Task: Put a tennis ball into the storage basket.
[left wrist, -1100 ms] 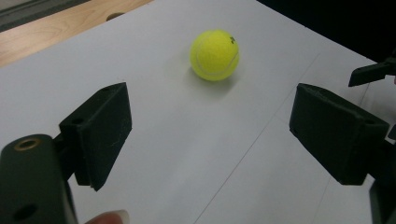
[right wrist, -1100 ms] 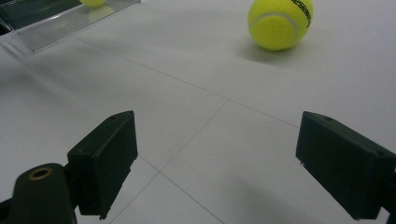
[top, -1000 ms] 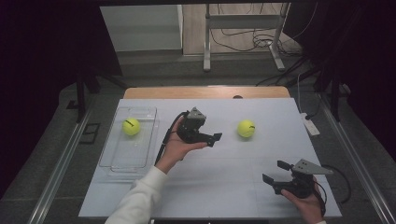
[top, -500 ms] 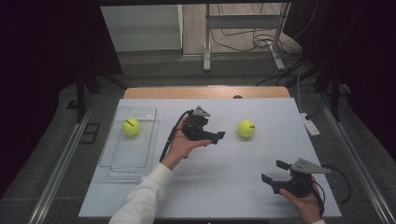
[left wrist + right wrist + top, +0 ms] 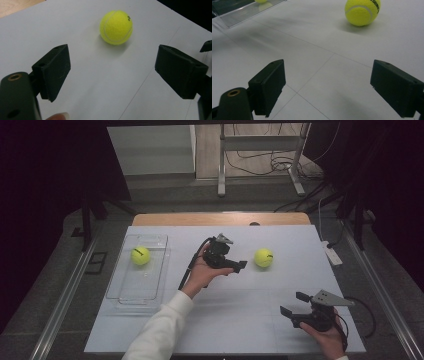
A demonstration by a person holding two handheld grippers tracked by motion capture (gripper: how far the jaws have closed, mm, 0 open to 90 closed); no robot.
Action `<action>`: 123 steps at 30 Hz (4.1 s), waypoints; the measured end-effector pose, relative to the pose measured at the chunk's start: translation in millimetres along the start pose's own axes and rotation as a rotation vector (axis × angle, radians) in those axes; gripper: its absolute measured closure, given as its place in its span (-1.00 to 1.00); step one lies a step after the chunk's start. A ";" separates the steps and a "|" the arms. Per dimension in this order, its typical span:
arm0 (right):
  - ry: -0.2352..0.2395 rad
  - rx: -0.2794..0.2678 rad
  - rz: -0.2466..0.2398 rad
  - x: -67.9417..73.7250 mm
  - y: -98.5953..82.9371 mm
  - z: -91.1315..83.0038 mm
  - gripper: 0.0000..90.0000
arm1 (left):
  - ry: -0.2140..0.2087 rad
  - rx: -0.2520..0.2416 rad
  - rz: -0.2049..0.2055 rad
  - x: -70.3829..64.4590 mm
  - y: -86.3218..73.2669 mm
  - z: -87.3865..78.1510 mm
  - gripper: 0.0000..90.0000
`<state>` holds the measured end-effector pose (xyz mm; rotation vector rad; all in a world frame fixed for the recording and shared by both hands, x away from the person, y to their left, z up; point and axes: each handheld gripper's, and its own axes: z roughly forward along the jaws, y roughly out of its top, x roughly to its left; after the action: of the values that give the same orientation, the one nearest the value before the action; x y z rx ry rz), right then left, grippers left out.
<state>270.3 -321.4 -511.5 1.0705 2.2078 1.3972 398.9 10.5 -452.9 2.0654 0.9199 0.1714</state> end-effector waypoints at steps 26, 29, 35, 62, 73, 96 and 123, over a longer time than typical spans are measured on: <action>0.000 0.001 -0.002 0.0 0.4 1.0 -0.71 | -0.015 0.029 0.015 -6.7 12.3 25.9 -0.69; 0.000 0.000 -0.001 -0.2 0.4 0.9 -0.70 | -0.017 0.023 0.016 -8.0 15.3 27.0 -0.69; -0.001 0.001 0.001 -0.4 0.3 0.8 -0.70 | -0.021 0.017 0.017 -9.1 20.5 30.4 -0.69; -0.001 0.000 0.002 -1.4 0.3 1.0 -0.70 | -0.026 0.036 0.021 -10.9 34.8 53.3 -0.69; 0.002 -0.002 0.008 -1.7 0.3 1.3 -0.70 | -0.031 0.055 0.034 -14.4 39.4 64.9 -0.70; 0.005 -0.007 0.019 -3.0 0.2 0.5 -0.70 | -0.029 0.080 0.033 -14.9 45.2 85.3 -0.72; 0.008 -0.009 0.024 -4.4 -0.1 -0.2 -0.70 | -0.016 0.132 0.033 -15.2 50.1 120.3 -0.75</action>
<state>273.2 -324.8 -512.1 1.0936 2.1992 1.4231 466.5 -96.2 -488.5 2.2012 0.9084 0.1139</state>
